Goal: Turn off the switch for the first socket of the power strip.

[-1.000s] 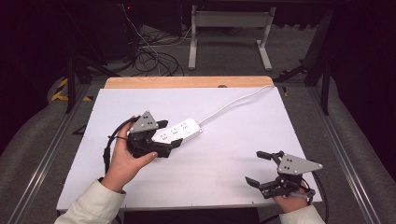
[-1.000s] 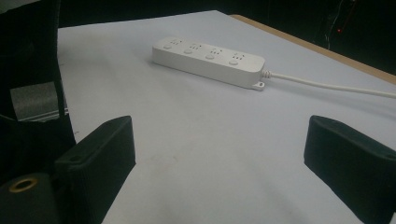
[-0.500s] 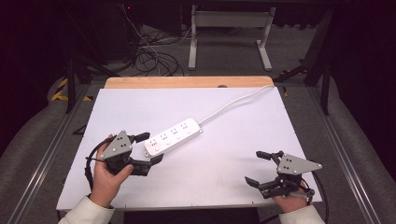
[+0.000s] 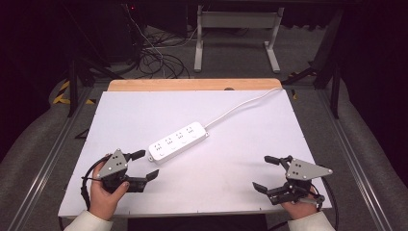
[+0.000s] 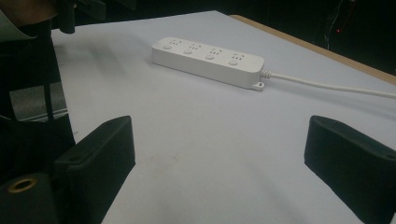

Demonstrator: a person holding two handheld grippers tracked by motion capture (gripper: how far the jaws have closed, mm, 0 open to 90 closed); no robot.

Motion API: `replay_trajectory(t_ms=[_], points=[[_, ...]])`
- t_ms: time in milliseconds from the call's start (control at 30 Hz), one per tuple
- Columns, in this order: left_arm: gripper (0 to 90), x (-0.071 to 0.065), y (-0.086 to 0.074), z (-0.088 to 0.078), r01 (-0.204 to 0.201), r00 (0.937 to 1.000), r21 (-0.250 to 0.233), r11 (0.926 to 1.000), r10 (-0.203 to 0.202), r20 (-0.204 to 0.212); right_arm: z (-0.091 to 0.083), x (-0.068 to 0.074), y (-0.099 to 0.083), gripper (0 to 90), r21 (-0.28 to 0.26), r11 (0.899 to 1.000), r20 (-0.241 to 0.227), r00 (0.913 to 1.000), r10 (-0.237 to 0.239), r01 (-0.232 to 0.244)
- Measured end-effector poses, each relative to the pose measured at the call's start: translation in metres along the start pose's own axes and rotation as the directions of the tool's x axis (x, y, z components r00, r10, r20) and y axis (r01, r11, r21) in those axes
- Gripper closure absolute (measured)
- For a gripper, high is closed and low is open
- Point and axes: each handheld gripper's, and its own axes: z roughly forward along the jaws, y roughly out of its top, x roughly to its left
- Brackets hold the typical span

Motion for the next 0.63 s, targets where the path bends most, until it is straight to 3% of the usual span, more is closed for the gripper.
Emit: replay_trajectory(t_ms=[67, 167, 333, 533, 633], points=[[17.9, 0.002, -0.007, -0.001, 0.019, 0.9998, 0.007, 0.9998, -0.019, 0.011, 0.0, 0.0, 0.0, 9.0, 0.002, 1.0, 0.0, 1.0, 0.0, 0.0], [17.3, 0.002, -0.015, -0.003, -0.03, 0.9994, 0.024, 0.9993, 0.03, -0.016, 0.0, -0.001, 0.0, 9.0, -0.002, 1.0, -0.001, 1.0, 0.0, 0.0], [15.7, -0.001, -0.024, -0.004, -0.065, 0.9977, 0.06, 0.9961, 0.066, -0.015, -0.001, -0.001, 0.0, 9.0, 0.0, 1.0, -0.002, 1.0, 0.001, -0.001], [15.6, 0.002, -0.025, -0.004, 0.01, 0.9999, 0.062, 0.998, -0.01, -0.008, 0.0, -0.001, 0.0, 8.9, 0.002, 1.0, -0.003, 1.0, 0.0, 0.0], [16.0, 0.004, -0.025, -0.005, 0.013, 0.9998, 0.051, 0.9986, -0.012, -0.014, 0.0, -0.001, 0.0, 9.0, 0.004, 1.0, -0.002, 1.0, 0.003, -0.002]])
